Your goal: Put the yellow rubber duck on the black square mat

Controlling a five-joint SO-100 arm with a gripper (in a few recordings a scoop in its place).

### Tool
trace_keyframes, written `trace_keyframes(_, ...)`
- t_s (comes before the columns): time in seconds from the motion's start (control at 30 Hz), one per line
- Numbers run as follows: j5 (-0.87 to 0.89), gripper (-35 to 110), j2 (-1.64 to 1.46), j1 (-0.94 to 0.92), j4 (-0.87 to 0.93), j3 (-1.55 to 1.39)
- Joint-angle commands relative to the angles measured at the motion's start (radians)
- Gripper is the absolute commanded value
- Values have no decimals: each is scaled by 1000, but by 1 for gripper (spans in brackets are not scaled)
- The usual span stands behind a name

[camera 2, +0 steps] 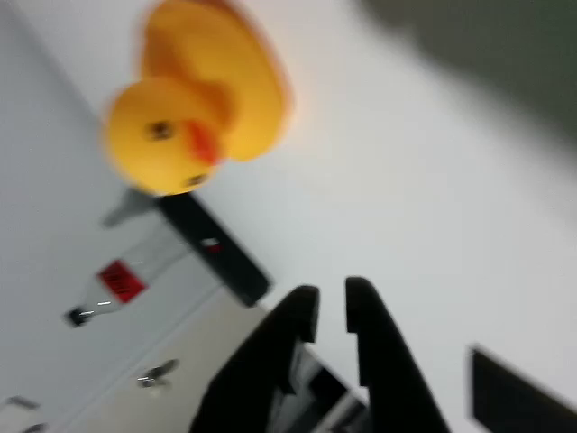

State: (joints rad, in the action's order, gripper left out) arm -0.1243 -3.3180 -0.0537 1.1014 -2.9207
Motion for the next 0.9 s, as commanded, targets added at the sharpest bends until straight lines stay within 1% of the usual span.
trace_keyframes(0.0,-12,3,60,-11,-5,149)
trace_keyframes(0.3,-8,3,574,-11,-5,719)
trace_keyframes(0.47,-8,3,819,-12,-5,988)
trace_keyframes(0.67,-8,3,1063,-20,-5,1209)
trace_keyframes(0.87,-15,3,1261,-21,-3,1308)
